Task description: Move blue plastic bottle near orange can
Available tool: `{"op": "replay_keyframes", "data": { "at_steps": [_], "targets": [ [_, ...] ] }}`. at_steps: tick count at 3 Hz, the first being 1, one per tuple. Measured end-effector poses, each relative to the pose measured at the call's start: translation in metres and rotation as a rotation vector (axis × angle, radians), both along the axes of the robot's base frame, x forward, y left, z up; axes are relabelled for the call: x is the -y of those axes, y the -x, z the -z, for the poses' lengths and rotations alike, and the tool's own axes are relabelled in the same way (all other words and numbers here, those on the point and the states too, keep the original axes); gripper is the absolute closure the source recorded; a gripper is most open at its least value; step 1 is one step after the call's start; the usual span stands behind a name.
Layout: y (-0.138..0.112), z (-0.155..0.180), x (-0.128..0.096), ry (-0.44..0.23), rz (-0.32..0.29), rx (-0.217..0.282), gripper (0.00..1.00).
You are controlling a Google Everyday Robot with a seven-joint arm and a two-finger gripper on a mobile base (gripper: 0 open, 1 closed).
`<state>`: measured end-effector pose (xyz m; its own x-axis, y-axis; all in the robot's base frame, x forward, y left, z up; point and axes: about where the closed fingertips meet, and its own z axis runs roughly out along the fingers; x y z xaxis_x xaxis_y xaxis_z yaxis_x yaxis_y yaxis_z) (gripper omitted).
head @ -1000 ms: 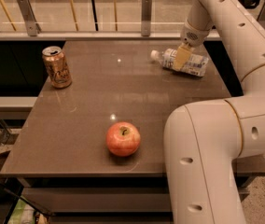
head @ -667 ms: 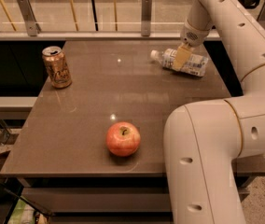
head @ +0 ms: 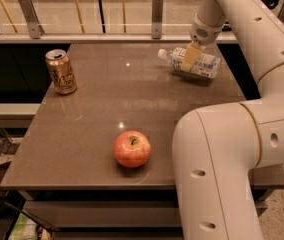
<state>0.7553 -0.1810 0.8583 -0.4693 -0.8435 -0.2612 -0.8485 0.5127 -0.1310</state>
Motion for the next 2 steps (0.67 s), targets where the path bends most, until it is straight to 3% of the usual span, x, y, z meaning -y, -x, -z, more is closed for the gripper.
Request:
{"op": "replay_keyframes", "data": {
  "at_steps": [1, 2],
  "targets": [
    [0.0025, -0.0207, -0.0059, 0.010, 0.031, 0.026, 1.00],
    [0.0053, -0.0195, -0.0091, -0.022, 0.038, 0.022, 1.00]
  ]
}}
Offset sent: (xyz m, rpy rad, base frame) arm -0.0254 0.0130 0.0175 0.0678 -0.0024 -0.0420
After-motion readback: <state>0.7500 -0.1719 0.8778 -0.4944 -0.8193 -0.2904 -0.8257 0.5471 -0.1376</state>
